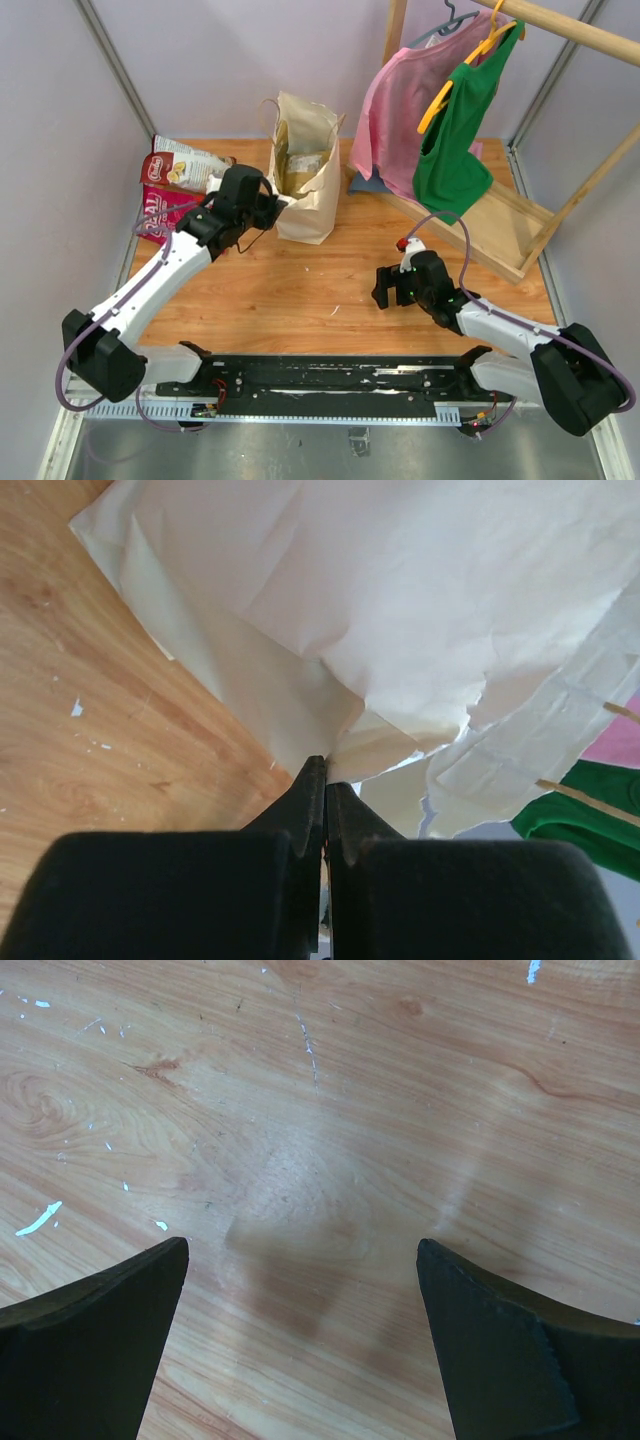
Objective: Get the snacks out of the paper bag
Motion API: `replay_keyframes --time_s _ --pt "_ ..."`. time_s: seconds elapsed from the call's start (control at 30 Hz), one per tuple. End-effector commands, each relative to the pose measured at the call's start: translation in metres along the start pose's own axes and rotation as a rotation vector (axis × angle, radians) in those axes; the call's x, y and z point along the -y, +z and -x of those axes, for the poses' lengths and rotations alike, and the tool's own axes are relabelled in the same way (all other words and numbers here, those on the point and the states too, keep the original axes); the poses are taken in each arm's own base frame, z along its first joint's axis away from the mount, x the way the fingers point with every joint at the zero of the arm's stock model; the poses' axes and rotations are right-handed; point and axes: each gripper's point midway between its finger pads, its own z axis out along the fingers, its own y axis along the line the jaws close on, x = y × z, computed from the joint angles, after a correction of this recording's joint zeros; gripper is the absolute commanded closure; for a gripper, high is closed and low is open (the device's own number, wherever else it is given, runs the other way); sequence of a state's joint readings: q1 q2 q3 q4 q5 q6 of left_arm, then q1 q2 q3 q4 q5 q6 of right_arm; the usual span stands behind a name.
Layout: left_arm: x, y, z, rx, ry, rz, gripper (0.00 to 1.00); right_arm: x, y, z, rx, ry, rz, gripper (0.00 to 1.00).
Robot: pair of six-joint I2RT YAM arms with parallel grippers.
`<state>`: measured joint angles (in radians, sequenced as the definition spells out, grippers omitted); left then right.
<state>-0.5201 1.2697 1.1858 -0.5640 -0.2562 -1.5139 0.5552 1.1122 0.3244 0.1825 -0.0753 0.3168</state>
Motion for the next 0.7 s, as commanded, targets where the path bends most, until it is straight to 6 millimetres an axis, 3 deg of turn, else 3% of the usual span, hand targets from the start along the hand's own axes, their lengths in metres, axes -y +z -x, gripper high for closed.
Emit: replay_keyframes --time_s 0.0,0.23,0.37,0.53,0.67 --pt "-0.04 -0.005 -0.006 -0.013 0.021 0.095 0.99 -0.009 0.0 0.01 0.024 -0.029 0.023 0.01" --pt "-0.049 -0.028 0.019 0.09 0.061 0.086 1.0 -0.013 -0.004 0.013 0.051 -0.036 0.034 0.01" --pt "-0.009 -0.05 0.047 0.202 0.221 -0.01 0.96 -0.023 -0.004 0.015 0.069 -0.019 0.07 0.01" --pt "0.056 -0.064 0.054 0.25 0.559 -0.201 0.97 -0.052 -0.002 0.035 0.09 -0.039 0.129 0.01" --pt "0.067 -0.058 0.062 0.319 0.735 -0.22 0.95 -0.075 0.004 0.055 0.108 -0.087 0.149 0.01"
